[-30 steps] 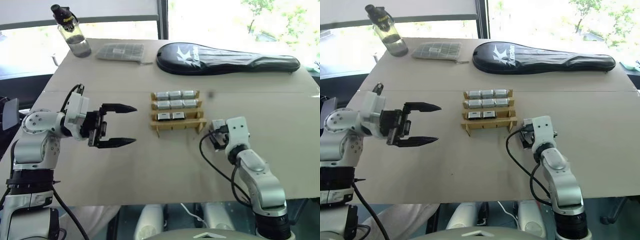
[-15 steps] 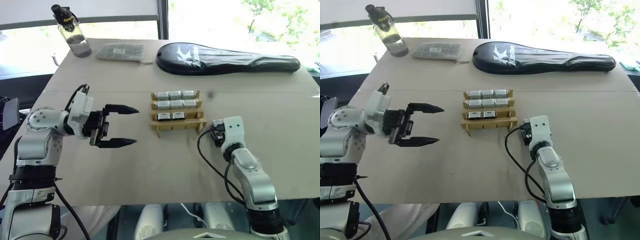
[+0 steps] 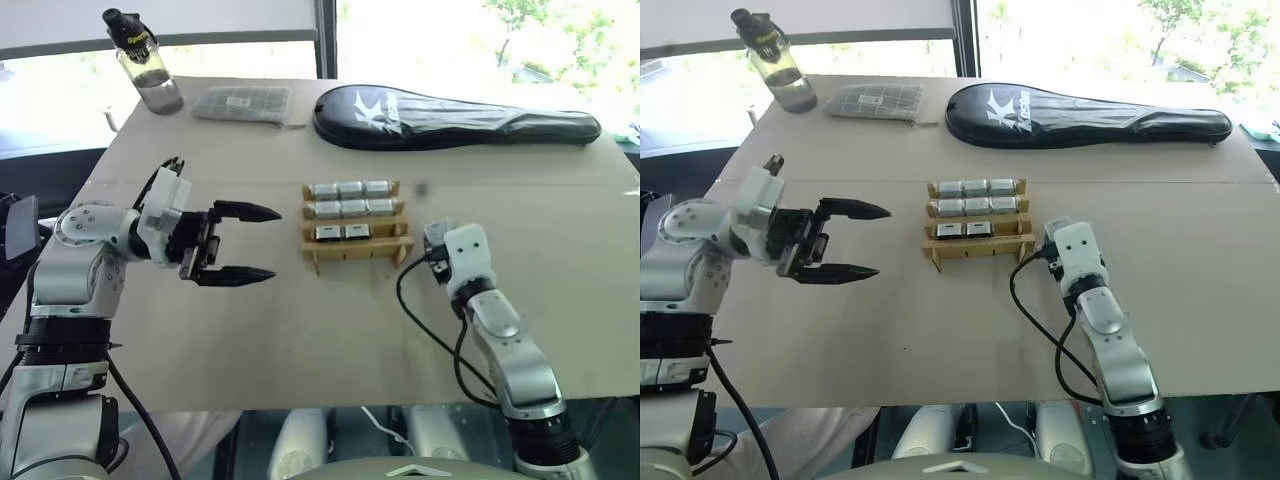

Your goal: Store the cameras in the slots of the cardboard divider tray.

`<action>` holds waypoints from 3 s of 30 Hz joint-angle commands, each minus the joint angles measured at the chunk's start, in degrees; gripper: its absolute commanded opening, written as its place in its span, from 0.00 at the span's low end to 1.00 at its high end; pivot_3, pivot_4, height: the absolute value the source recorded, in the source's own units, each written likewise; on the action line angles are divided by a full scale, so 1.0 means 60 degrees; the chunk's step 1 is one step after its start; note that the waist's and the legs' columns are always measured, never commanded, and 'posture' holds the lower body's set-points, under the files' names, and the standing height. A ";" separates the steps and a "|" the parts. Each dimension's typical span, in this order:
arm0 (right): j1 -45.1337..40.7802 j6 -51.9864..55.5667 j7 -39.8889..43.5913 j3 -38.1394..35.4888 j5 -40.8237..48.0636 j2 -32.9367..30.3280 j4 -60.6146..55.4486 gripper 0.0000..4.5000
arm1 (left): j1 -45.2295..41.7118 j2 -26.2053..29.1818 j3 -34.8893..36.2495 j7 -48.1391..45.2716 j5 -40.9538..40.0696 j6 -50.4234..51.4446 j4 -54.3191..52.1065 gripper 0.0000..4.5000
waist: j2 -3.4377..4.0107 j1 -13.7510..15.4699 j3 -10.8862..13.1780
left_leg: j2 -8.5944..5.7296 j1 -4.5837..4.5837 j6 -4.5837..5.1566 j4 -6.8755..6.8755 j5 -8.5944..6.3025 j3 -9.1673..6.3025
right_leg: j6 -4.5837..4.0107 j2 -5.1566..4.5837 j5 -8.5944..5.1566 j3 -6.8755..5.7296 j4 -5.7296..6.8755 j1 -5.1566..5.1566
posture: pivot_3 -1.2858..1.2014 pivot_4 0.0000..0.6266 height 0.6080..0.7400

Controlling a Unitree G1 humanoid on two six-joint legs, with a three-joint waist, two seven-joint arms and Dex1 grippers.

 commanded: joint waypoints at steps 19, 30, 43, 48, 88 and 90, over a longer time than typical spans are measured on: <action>-0.3876 -0.8540 0.2123 0.1904 -0.3505 -0.3699 0.2563 0.43 | -0.4100 -0.2765 -0.2003 0.0747 0.1891 0.1800 0.3298 1.00 | -0.0019 0.0012 -0.0006 | -0.0008 -0.0023 0.0001 0.0011 0.0000 0.0006 | -0.0001 0.0028 0.0003 0.0011 0.0000 -0.0018 | 0.52 0.24 1.00; -0.3951 -0.8757 0.2336 0.1834 -0.3885 -0.3006 0.2667 0.43 | -0.4453 -0.3210 -0.2022 0.0197 0.2135 0.2316 0.3645 1.00 | -0.0019 0.0014 -0.0006 | -0.0001 -0.0020 0.0000 0.0019 0.0001 0.0006 | -0.0001 0.0025 0.0004 0.0013 0.0012 -0.0017 | 0.52 0.24 1.00; -0.4151 -0.8799 0.2285 0.1713 -0.4030 -0.2852 0.2881 0.43 | -0.4253 -0.2794 -0.2455 -0.0043 0.1930 0.2888 0.3163 0.15 | -0.0019 0.0012 -0.0006 | 0.0000 -0.0020 0.0000 0.0018 0.0001 0.0004 | -0.0001 0.0024 0.0004 0.0013 0.0014 -0.0018 | 0.52 0.24 1.00; -0.4097 -0.8819 0.2271 0.1625 -0.4071 -0.2832 0.2859 0.43 | -0.4246 -0.2685 -0.2693 -0.0043 0.1887 0.2977 0.3115 0.15 | -0.0019 0.0019 -0.0006 | 0.0003 -0.0020 0.0000 0.0020 0.0001 0.0005 | -0.0001 0.0021 0.0004 0.0015 0.0016 -0.0017 | 0.52 0.24 1.00; -0.3929 -0.8374 0.2489 0.1283 -0.3781 -0.2534 0.2722 0.75 | -0.4556 -0.2341 -0.3336 -0.0043 0.1137 0.3396 0.3142 0.16 | -0.0019 0.0018 -0.0006 | 0.0000 -0.0016 0.0000 0.0022 0.0001 0.0007 | -0.0001 0.0020 0.0004 0.0019 0.0021 -0.0017 | 0.52 0.24 1.00; -0.3908 -0.8345 0.2311 0.1221 -0.3772 -0.2482 0.2726 0.97 | -0.4569 -0.2396 -0.3359 -0.0043 0.1187 0.3217 0.3183 0.16 | -0.0019 0.0024 -0.0006 | 0.0000 -0.0016 0.0000 0.0022 0.0001 0.0007 | -0.0001 0.0020 0.0004 0.0018 0.0021 -0.0016 | 0.52 0.24 1.00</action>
